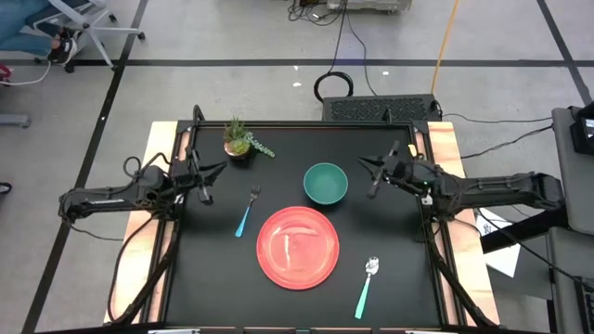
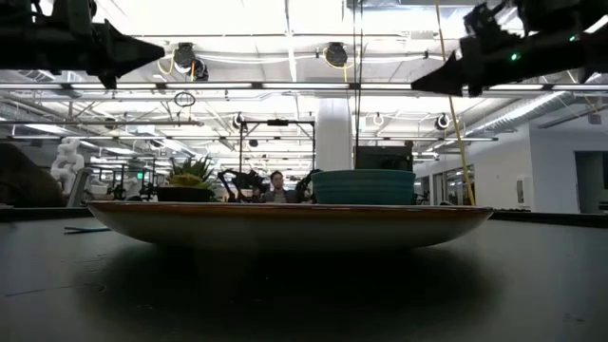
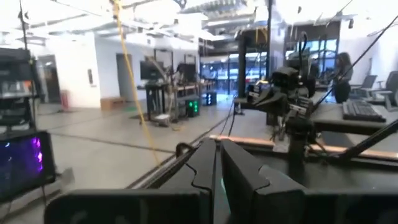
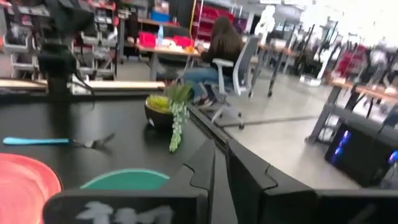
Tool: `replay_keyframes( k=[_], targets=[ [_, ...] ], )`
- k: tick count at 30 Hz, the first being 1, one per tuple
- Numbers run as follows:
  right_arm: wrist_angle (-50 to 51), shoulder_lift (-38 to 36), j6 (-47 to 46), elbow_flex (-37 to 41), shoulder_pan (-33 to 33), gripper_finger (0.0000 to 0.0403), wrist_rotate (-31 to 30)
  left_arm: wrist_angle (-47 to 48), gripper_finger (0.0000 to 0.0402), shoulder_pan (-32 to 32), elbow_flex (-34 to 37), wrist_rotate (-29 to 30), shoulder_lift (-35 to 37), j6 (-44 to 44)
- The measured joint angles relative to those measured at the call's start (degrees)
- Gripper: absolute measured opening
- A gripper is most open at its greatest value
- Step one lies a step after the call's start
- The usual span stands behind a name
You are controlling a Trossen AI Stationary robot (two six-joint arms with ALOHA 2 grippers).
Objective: Set table place
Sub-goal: Put the green bowl on the orange plate
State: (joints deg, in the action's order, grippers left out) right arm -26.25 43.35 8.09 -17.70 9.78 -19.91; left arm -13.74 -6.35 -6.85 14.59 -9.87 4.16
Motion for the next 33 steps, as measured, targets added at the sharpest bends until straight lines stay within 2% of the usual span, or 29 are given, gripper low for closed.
replay_keyframes(
  k=[4,10,17,25,27,33],
  targets=[
    [1.31,3.47,-3.82,0.01,4.21,0.0045,5.07,3.02,0.0031,0.0,0.0,0.02,-0.28,-3.03],
    [-0.61,7.9,-5.89,0.0,8.42,0.007,8.17,4.64,0.0031,0.0,0.0,0.02,-0.26,-3.37],
    [-7.07,10.02,-5.7,-0.01,9.45,0.0086,8.02,3.67,0.0031,0.0,0.0,0.04,-0.26,1.82],
    [-10.05,10.05,-6.96,-0.47,9.29,0.0086,8.21,5.47,0.0031,0.0,0.0,0.02,-0.26,-0.21],
    [-5.52,10.06,-7.78,-3.43,9.4,0.0086,8.17,5.6,0.0031,0.0,0.0,0.11,-0.26,-0.48],
    [20.56,13.2,-11.4,-17.58,10.98,0.0086,8.12,5.67,0.0031,0.0,0.0,1.79,-0.26,-0.19]
  ],
)
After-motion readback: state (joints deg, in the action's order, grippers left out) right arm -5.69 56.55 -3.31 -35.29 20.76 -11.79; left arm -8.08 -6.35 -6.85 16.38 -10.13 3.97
